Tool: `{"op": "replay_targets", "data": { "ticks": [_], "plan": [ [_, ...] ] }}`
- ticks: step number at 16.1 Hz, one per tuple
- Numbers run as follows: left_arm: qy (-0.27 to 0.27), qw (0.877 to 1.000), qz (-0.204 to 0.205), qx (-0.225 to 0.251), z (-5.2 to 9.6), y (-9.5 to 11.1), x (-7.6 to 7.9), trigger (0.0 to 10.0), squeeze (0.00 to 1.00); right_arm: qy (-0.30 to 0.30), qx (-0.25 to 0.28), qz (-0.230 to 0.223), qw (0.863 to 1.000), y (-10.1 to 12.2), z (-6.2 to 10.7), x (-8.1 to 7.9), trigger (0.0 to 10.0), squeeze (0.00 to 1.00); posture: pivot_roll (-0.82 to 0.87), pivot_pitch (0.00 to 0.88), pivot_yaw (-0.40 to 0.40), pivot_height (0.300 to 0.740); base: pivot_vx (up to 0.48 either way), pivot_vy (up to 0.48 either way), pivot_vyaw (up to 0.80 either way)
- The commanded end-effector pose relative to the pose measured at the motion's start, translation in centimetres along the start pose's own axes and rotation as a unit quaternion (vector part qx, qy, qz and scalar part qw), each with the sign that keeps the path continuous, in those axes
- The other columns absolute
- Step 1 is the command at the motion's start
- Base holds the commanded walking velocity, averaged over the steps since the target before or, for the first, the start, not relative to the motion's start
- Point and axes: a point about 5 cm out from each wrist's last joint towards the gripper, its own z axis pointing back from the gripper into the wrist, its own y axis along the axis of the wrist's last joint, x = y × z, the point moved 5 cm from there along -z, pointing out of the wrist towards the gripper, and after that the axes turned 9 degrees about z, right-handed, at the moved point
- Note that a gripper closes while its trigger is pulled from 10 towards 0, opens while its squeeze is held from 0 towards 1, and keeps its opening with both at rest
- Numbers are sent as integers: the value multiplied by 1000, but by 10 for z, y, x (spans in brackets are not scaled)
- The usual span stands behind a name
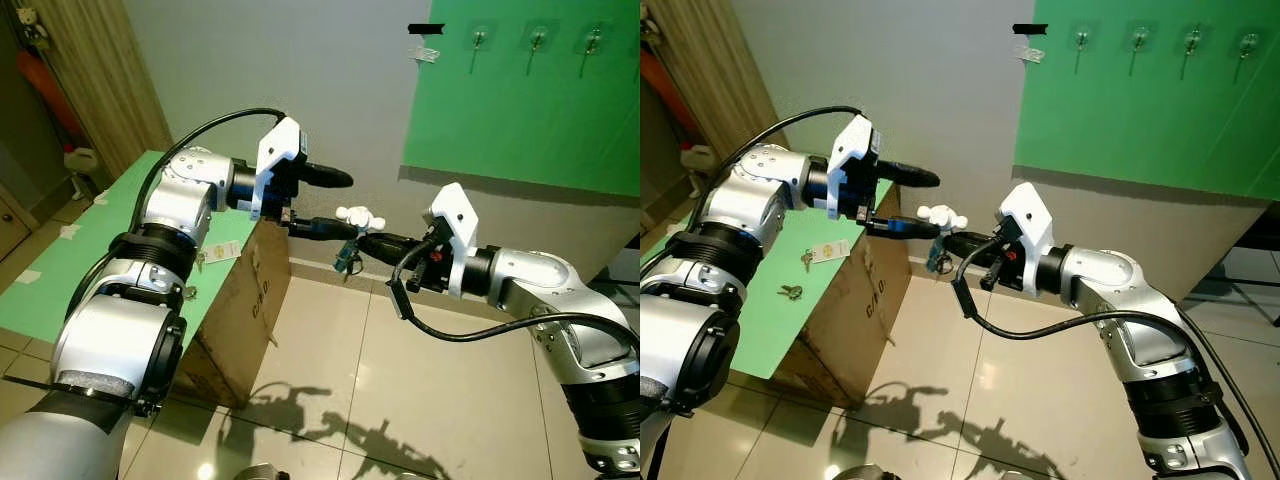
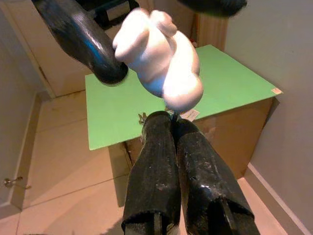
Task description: Hang keys on a hook
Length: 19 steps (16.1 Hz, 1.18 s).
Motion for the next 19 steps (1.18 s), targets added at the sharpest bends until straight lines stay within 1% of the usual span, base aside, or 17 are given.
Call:
{"op": "replay_targets", "data": {
  "ticks": [1, 3, 5, 7, 8, 9, 10, 11, 12, 13, 14, 15, 16, 17, 18, 19],
  "plan": [
    [14, 1000, -10, 13, 7, 12, -5, 10000, 1000, -13, -10, 7, 1000, -6, 3, 3, 0, 0, -198, 0, 54, 740, 0, 0, 0],
    [31, 999, -8, 15, 11, 11, -8, 10000, 1000, -22, -20, 11, 1000, -11, 4, 6, 0, 0, -198, 0, 54, 740, 0, 0, 0],
    [55, 998, 1, 18, 16, 5, -11, 10000, 1000, -32, -24, 2, 999, -17, 5, 6, 0, 0, -195, 0, 53, 740, 0, 0, 0],
    [65, 998, 5, 20, 18, 2, -12, 10000, 1000, -41, -26, -1, 999, -19, 5, 7, 0, 0, -196, 0, 54, 740, 0, 0, 0],
    [76, 997, 12, 20, 20, -3, -13, 10000, 1000, -54, -26, -4, 998, -21, 6, 10, 0, 0, -194, 0, 54, 740, 0, 0, 0],
    [139, 989, 34, 25, 22, -18, -22, 10000, 1000, -103, -24, -8, 994, -25, 8, 20, 0, 0, -189, 0, 57, 740, 0, 0, 0],
    [166, 985, 42, 26, 23, -24, -26, 10000, 1000, -120, -24, -7, 992, -27, 8, 24, 0, 0, -188, 0, 57, 740, 0, 0, 0],
    [223, 972, 63, 44, 26, -31, -35, 10000, 0, -147, -28, 0, 989, -30, 9, 28, 0, 0, -183, 0, 55, 740, 0, 0, 0],
    [277, 956, 76, 55, 28, -38, -43, 10000, 0, -173, -30, 0, 984, -33, 9, 32, 0, 0, -183, 0, 55, 740, 0, 0, 0],
    [359, 927, 90, 65, 34, -50, -53, 10000, 0, -218, -36, 7, 975, -37, 10, 38, 0, 0, -173, 0, 52, 740, 0, 0, 0],
    [429, 894, 103, 75, 41, -60, -59, 10000, 0, -251, -40, 16, 967, -41, 11, 40, 0, 0, -171, 0, 53, 740, 0, 0, 0],
    [463, 875, 113, 80, 46, -66, -62, 10000, 0, -271, -37, 15, 962, -42, 12, 42, 0, 0, -164, 0, 47, 740, 0, 0, 0],
    [519, 842, 125, 74, 52, -84, -60, 10000, 0, -318, -29, -4, 948, -47, 16, 45, 0, 0, -161, 0, 47, 740, 0, 0, 0],
    [558, 812, 156, 73, 52, -107, -53, 10000, 0, -367, -16, -28, 929, -53, 21, 47, 0, 0, -157, 0, 47, 740, 0, 0, 0],
    [558, 812, 156, 73, 52, -107, -53, 10000, 0, -367, -16, -28, 929, -53, 21, 47, 0, 0, -157, 0, 47, 740, 0, 0, 0],
    [592, 783, 174, 73, 42, -129, -36, 10000, 0, -423, 3, -27, 906, -61, 31, 42, 0, 0, -156, 0, 48, 740, 0, 0, 0]
  ]
}}
